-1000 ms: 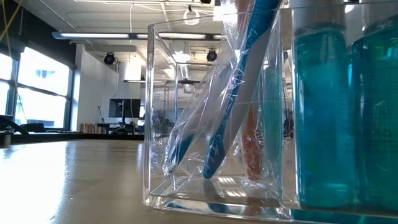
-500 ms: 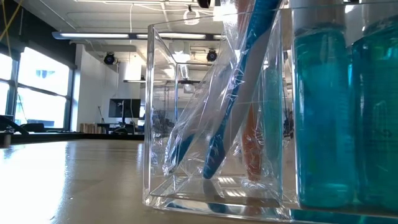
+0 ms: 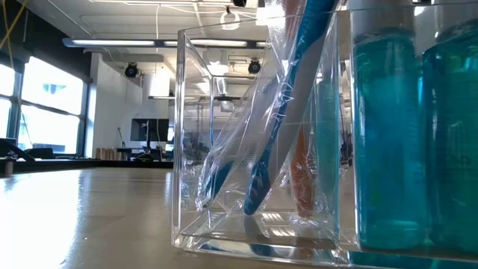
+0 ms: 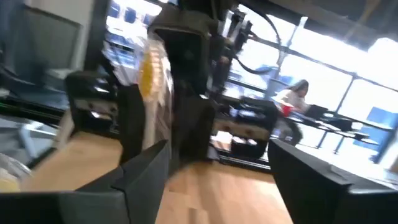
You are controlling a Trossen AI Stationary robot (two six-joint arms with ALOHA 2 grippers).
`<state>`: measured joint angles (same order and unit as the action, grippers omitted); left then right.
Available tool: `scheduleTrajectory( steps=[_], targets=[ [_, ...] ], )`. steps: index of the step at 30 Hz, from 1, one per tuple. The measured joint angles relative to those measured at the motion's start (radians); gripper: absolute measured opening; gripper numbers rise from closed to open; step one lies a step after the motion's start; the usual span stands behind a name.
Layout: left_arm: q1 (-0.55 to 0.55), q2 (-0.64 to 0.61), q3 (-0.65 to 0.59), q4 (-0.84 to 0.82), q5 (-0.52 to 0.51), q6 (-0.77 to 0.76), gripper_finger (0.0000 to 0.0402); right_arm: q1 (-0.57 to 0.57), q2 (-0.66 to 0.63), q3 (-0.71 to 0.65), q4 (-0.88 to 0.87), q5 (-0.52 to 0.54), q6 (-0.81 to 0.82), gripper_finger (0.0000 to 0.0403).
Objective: Pick & Place toothbrushing station
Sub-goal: Put the orange toothbrush into the transparent organizer
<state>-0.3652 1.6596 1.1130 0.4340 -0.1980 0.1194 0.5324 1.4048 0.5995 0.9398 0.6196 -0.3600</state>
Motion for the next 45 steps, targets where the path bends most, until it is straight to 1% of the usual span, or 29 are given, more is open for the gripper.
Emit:
scheduleTrajectory(
  steps=[4,7,9,12,15,18,20,22,25,30,35,41,45],
  targets=[
    [-0.047,-0.039,0.0,-0.028,-0.017,-0.011,0.0027,0.051,0.0,0.0,-0.001,0.129,-0.048,0.0276],
    [-0.094,-0.066,0.0,-0.066,-0.029,-0.016,0.0027,0.087,0.0,0.0,-0.001,0.191,-0.06,0.0277],
    [-0.127,-0.082,0.0,-0.092,-0.064,-0.016,0.0027,0.106,0.0,0.0,-0.001,0.22,-0.061,0.0276],
    [-0.177,-0.103,0.0,-0.129,-0.129,-0.014,0.0027,0.125,0.0,0.0,-0.001,0.245,-0.061,0.0275],
    [-0.22,-0.107,0.0,-0.175,-0.181,-0.015,0.0027,0.134,0.0,0.0,-0.001,0.247,-0.061,0.0276],
    [-0.253,-0.107,0.0,-0.199,-0.196,-0.045,0.0027,0.135,0.0,0.0,-0.001,0.247,-0.061,0.0276],
    [-0.268,-0.107,0.0,-0.202,-0.17,-0.102,0.0027,0.135,0.0,0.0,-0.002,0.247,-0.057,0.0276],
    [-0.282,-0.107,0.0,-0.201,-0.12,-0.169,0.0027,0.135,0.0,0.0,-0.009,0.247,-0.055,0.0276],
    [-0.311,-0.107,0.0,-0.198,-0.103,-0.226,0.0027,0.135,0.0,0.0,-0.029,0.246,-0.054,0.0276],
    [-0.324,-0.103,0.0,-0.198,-0.085,-0.228,0.0027,0.135,0.0,0.0,-0.071,0.243,-0.052,0.0276],
    [-0.307,-0.051,0.0,-0.179,-0.049,-0.192,0.0027,0.135,0.0,0.0,-0.095,0.242,-0.026,0.0276],
    [-0.231,0.011,0.0,-0.098,0.135,-0.195,0.0027,0.135,0.0,0.0,-0.099,0.242,-0.026,0.0276],
    [-0.198,0.012,0.0,-0.088,0.195,-0.169,0.0027,0.135,0.0,0.0,-0.103,0.242,-0.025,0.0276]
  ],
)
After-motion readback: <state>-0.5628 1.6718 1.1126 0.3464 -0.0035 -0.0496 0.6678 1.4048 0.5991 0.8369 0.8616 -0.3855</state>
